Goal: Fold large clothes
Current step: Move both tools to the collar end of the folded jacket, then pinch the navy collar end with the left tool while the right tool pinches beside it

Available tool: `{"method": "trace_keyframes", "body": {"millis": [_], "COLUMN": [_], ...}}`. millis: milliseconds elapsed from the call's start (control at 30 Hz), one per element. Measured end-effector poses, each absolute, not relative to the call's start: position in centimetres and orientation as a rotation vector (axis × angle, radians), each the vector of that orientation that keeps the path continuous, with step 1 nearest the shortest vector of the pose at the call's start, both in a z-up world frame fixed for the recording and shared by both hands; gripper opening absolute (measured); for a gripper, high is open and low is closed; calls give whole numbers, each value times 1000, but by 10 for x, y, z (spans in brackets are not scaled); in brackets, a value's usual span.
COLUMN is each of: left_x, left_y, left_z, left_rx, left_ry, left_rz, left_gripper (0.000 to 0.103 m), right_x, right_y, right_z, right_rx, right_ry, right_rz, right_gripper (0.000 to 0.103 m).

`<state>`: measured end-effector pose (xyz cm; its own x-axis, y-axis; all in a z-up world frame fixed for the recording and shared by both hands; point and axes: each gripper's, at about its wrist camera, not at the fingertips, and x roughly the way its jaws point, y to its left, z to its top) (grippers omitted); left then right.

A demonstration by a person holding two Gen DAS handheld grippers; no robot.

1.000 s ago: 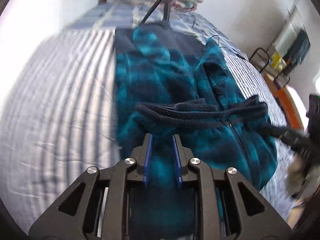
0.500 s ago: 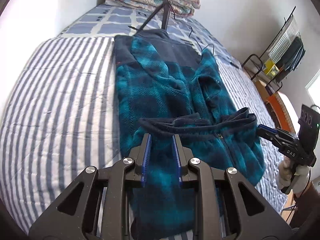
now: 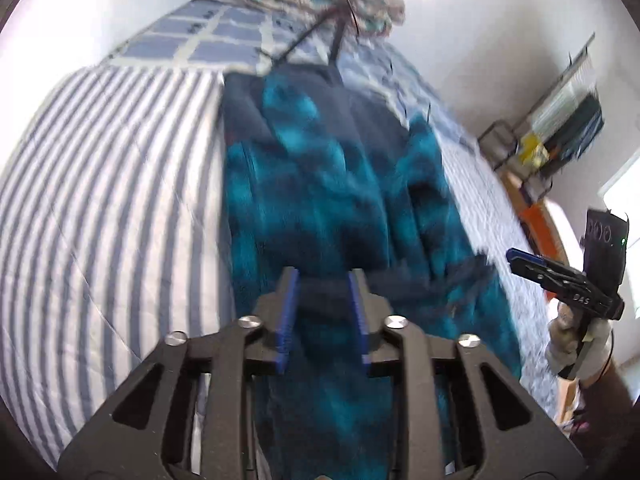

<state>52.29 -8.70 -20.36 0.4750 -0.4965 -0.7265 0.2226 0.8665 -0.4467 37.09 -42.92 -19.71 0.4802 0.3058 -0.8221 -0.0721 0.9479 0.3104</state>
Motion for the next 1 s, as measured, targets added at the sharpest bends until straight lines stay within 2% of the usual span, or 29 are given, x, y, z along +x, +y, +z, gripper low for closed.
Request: {"method": "trace_keyframes", "body": {"millis": [33,200,267,333,400,600,633,667,700,733,800,833,1000], "left_x": [534,594,617,638,657,693,696,697,699,700,702,703,701], "left_y": [-80,-70,-73,-81,-93,-148,-155,-160,-165,-167,-165,-160,-145], "left_z": [-196,-184,-187,-190,-196,-227,-233,-239,-245,-249,-254,-255,-247], "left_rx": [-332,-369,-382,-377,-376,-227,-197,-168,-133,-111,-125,-156,-256], "left_ry": [966,959,973,971,983,1043,1056,1062,1061,1059,1051,1041,1012], "left_rz": [-437,-416,-412,-378,-350,-296,-279,-263,-251,-244,-247,-260,-329], "left_gripper": [33,33,37,50,58,59,59,59,48,27,13,6,4], "right_x": [378,440,466,496,517,553,557,559,561,562,559,558,551], "right_y": [-436,-449,-447,-443,-436,-418,-416,-414,-413,-413,-413,-414,-415], "right_z": [-190,-177,-185,-197,-210,-248,-255,-260,-266,-269,-268,-265,-242], "right_rx": [269,305,295,281,259,151,127,112,101,100,98,103,200], "right_ry": [1022,964,990,1024,1052,1148,1171,1187,1207,1216,1192,1178,1068], "right_rz": [217,152,127,89,43,-71,-83,-88,-87,-78,-58,-45,92], "right_gripper": [55,56,57,58,58,58,54,41,23,18,7,7,5]}}
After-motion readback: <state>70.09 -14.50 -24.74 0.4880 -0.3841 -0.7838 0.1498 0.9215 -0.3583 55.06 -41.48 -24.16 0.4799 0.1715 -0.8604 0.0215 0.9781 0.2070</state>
